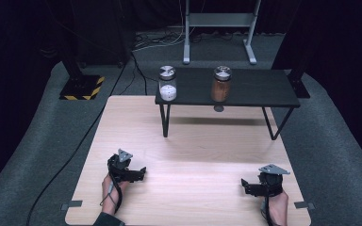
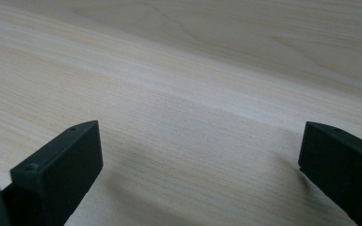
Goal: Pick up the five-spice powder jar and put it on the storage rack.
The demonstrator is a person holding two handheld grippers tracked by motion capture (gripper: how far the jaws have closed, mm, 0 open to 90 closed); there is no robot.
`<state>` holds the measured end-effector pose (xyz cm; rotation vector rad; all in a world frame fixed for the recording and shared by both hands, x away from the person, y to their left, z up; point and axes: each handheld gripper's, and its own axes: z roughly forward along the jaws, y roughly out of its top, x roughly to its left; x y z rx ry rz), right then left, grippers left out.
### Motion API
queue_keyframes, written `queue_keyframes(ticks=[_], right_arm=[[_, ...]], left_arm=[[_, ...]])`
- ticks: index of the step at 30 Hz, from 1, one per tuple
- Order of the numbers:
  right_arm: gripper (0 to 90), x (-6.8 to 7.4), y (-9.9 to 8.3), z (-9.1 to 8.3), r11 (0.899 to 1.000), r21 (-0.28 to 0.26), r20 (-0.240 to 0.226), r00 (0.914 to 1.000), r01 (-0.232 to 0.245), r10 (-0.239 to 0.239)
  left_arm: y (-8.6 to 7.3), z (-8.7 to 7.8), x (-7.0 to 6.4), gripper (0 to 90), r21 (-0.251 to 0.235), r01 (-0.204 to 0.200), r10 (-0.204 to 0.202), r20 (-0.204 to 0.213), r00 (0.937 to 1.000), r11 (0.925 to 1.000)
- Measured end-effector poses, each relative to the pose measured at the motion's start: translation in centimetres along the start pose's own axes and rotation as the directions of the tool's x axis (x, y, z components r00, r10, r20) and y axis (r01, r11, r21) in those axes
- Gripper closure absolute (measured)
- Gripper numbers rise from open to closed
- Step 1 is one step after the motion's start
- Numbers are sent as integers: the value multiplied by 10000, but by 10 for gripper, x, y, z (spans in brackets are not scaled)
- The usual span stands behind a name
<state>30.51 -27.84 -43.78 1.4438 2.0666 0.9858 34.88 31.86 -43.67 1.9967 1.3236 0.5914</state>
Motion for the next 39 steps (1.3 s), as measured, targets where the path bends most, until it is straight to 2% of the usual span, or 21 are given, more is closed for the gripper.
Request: queue_keyframes(ticks=[3,9,15,21,39], right_arm=[[0,-1,-2,-1,9999,-86,-23,10000,-95,95],[0,3,2,1,9998,124,292,9994,-162,159],[0,7,2,1,9998,104,460,9988,-151,146],[0,12,-3,-1,9995,-165,794,9965,-265,278],[0,16,-1,0,10000,-42,909,9958,-52,56]], left_arm=[[0,0,0,4,2,-3,3,-2,10000,10000],[0,0,0,4,-9,36,-36,-14,10000,10000],[0,0,0,4,-14,44,-44,-16,10000,10000],[0,0,-1,4,-14,22,-22,-23,10000,10000],[0,0,-1,4,-20,18,-18,-39,10000,10000]])
